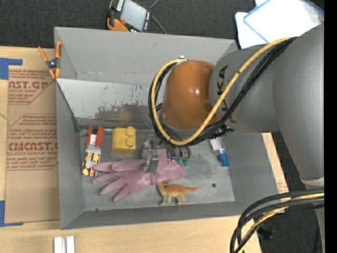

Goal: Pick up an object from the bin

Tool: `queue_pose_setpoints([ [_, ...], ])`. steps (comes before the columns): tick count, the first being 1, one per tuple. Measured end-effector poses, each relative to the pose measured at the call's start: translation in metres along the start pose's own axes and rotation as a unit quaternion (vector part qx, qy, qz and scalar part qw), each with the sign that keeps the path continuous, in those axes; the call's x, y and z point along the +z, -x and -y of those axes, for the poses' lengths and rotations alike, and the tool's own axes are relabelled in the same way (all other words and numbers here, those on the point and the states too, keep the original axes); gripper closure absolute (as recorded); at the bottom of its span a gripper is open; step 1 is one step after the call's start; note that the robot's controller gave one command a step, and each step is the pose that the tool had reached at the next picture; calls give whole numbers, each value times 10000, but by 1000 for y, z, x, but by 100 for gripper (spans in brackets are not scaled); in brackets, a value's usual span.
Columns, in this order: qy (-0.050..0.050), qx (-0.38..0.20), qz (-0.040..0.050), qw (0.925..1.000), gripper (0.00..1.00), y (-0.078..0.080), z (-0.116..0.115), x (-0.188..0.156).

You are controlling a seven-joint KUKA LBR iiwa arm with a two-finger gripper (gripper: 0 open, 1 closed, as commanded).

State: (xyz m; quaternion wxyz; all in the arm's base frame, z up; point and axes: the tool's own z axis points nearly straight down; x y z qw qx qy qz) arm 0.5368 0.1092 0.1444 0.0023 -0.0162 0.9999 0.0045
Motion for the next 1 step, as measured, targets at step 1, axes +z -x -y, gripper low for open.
queue_pose_setpoints([
  [1, -3, -2, -34, 10000, 100, -2, 0, -22],
])
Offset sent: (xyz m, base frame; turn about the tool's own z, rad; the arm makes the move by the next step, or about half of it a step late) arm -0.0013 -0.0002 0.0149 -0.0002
